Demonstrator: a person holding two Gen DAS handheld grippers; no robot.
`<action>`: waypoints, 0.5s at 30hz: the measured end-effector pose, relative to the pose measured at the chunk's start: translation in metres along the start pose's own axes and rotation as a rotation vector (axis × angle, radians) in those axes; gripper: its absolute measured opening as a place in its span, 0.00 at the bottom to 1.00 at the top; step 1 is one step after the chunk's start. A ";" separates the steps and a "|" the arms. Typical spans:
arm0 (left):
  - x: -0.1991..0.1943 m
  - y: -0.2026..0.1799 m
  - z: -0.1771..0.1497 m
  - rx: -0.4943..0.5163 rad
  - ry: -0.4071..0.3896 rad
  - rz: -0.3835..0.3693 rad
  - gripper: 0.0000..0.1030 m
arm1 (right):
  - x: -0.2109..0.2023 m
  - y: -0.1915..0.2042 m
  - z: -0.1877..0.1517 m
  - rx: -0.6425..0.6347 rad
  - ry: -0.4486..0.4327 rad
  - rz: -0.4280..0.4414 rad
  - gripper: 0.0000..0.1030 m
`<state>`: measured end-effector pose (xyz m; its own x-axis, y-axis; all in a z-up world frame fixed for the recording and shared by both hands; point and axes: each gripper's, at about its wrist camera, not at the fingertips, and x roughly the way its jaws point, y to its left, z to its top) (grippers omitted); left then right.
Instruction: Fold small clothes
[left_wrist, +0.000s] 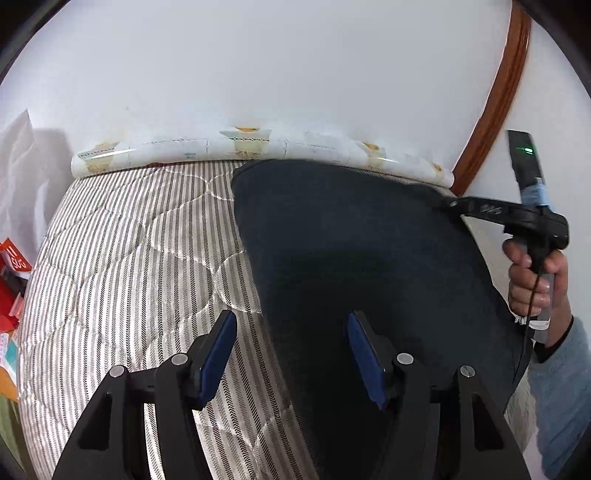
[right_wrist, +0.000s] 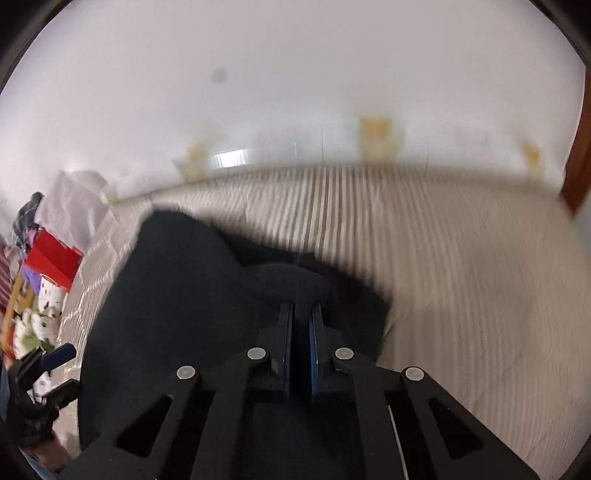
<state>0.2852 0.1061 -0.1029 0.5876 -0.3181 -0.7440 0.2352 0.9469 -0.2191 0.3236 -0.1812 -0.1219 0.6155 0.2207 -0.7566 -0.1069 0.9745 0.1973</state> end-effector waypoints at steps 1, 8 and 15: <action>0.000 0.001 0.000 -0.004 0.001 -0.007 0.58 | -0.006 -0.004 0.001 0.003 -0.029 0.013 0.06; -0.005 -0.005 -0.003 0.025 0.008 0.009 0.58 | 0.013 -0.022 -0.004 0.054 0.035 0.025 0.08; -0.018 -0.014 -0.021 0.042 0.011 -0.005 0.58 | -0.055 -0.012 -0.041 -0.022 -0.033 -0.028 0.35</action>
<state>0.2546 0.0995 -0.0996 0.5779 -0.3216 -0.7501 0.2707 0.9426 -0.1956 0.2590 -0.2032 -0.1086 0.6440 0.1921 -0.7405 -0.1062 0.9810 0.1622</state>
